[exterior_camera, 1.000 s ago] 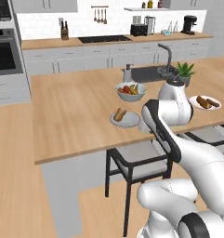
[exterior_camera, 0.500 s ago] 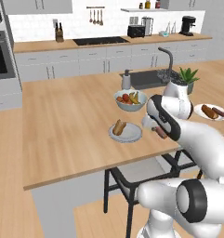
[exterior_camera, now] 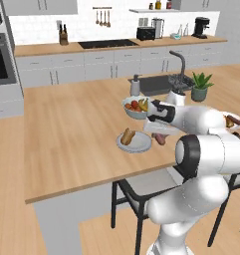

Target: Place one bun and one sausage from the bowl on each plate.

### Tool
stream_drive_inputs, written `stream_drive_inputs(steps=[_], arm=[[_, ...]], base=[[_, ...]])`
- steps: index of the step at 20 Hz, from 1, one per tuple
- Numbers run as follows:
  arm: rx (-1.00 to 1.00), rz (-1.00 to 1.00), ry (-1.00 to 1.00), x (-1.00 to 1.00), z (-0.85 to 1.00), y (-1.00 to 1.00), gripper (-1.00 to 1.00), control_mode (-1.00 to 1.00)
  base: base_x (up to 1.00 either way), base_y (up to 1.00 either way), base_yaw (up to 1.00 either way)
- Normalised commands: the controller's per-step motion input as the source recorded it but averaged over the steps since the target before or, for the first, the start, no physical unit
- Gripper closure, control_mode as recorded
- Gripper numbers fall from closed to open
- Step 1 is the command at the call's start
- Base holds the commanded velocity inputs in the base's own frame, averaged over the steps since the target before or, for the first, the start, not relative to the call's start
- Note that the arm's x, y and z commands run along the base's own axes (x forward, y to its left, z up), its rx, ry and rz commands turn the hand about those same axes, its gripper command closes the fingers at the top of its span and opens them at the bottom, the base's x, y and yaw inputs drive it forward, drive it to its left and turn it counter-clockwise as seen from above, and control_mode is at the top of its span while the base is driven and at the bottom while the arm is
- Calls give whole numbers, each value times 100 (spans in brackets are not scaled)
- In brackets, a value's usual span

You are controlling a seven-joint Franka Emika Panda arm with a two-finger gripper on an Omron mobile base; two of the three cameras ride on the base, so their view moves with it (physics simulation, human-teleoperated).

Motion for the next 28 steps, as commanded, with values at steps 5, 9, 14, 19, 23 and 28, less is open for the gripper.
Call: stream_drive_inputs(steps=[5, 9, 14, 19, 23, 28], arm=[[0, -8, 10, 98, -57, 20, 100, -100], [0, -7, 6, 91, -36, 4, 100, -100], [0, -5, 2, 40, -52, 1, 100, -100], [0, -2, 0, 6, -57, 30, -100, -100], [0, 0, -1, -1, -18, 43, -100, -100], [0, 0, -7, -29, 29, 11, -100, -100]], base=[[0, 0, 0], [0, 0, 0], [0, 0, 0], [0, 0, 0], [0, 0, 0], [0, 0, 0]])
